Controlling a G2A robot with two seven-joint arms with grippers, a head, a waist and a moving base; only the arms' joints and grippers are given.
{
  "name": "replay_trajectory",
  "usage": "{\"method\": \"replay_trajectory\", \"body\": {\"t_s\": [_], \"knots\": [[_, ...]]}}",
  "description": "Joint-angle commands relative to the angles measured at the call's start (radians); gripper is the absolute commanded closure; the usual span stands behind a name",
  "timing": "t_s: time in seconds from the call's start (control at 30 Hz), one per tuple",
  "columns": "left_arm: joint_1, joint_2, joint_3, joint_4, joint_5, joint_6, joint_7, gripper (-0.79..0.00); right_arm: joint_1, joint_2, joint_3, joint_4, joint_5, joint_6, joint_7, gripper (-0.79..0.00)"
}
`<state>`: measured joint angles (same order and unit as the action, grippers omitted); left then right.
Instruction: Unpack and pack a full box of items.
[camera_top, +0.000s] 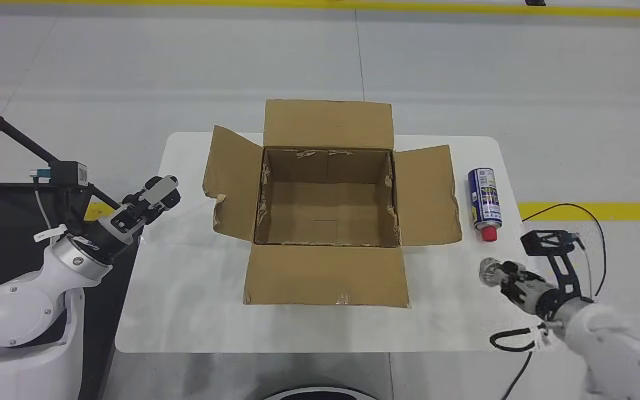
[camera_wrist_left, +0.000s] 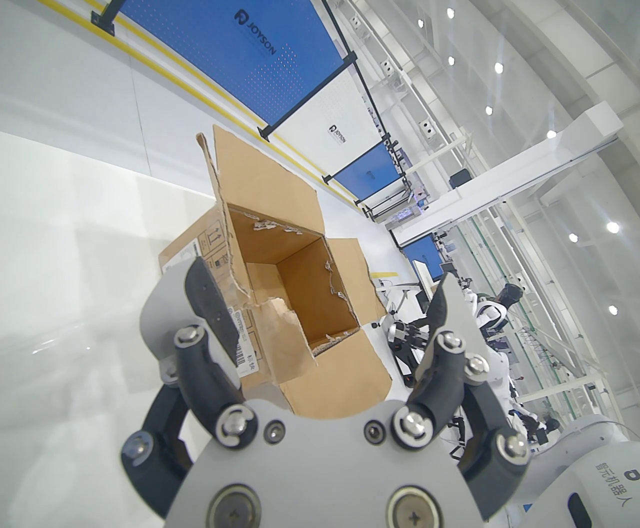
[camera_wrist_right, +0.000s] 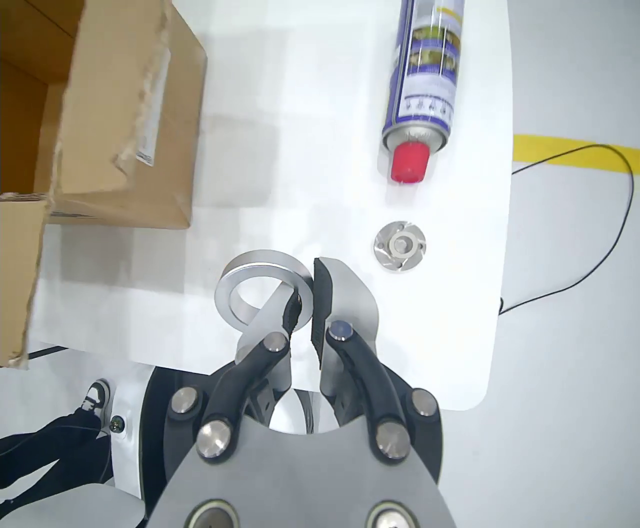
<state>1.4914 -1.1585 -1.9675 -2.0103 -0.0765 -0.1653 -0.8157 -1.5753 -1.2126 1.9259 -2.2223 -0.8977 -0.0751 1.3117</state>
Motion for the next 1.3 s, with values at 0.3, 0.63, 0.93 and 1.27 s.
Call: {"method": "replay_trajectory", "body": {"t_s": [0.3,0.63,0.93,1.27], "knots": [[0.000,0.000,0.000,0.000,0.000,0.000,0.000,-0.785,0.120,0.015,-0.150,0.262,-0.139,0.054,0.021,0.000],[0.000,0.000,0.000,0.000,0.000,0.000,0.000,-0.785,0.168,0.023,-0.230,0.347,-0.224,0.063,0.054,0.000],[0.000,0.000,0.000,0.000,0.000,0.000,0.000,-0.785,0.207,0.028,-0.288,0.387,-0.268,0.080,0.083,-0.055],[0.000,0.000,0.000,0.000,0.000,0.000,0.000,-0.785,0.202,0.033,-0.302,0.380,-0.268,0.093,0.095,-0.249]]}}
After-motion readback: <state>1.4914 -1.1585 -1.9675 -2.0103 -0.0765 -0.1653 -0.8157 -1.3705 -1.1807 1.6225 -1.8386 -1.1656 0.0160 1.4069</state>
